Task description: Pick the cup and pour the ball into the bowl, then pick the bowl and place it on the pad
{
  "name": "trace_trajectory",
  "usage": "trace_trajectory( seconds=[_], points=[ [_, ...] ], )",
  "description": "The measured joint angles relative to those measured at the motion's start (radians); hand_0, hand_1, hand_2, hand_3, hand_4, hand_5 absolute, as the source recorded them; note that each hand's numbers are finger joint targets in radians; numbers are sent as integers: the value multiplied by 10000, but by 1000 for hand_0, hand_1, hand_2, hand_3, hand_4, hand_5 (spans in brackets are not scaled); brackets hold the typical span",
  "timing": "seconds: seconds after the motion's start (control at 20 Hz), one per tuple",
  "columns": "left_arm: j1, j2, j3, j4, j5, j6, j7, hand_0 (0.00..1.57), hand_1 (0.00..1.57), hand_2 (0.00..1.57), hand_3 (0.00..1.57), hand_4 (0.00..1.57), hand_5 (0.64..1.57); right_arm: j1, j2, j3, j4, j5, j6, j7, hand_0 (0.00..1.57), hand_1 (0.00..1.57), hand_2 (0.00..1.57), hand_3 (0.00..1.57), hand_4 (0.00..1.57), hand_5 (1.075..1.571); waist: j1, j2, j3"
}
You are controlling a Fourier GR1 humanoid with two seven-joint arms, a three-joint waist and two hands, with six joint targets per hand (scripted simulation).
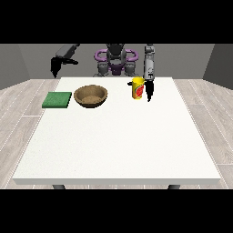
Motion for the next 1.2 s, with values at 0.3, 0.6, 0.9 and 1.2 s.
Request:
trace_trajectory(
  seconds=[0.3,0.6,0.9,1.2],
  points=[
    [-551,124,160,1016,-125,556,-783,1245,1245,1571,1571,1329,1287,-222,-73,34,114,120,48,-127,0,0,0,0,0,1570,-229,200,79],
    [-104,138,-40,673,-1056,2472,-1537,1324,1324,1571,1571,1482,1252,-417,-516,-206,-124,-198,366,152,0,0,0,0,0,1570,-653,296,240],
    [-11,99,-656,733,-1758,3231,-480,1353,1353,1571,1571,1551,1306,-222,-714,-480,499,-327,412,542,0,0,0,0,0,1570,-365,-721,105],
    [-1002,2069,-1421,709,-3339,3501,2135,1456,1456,1571,1571,1571,1296,-177,-727,-522,1166,-278,291,986,0,0,0,0,0,1569,94,-1903,60]
  ],
)
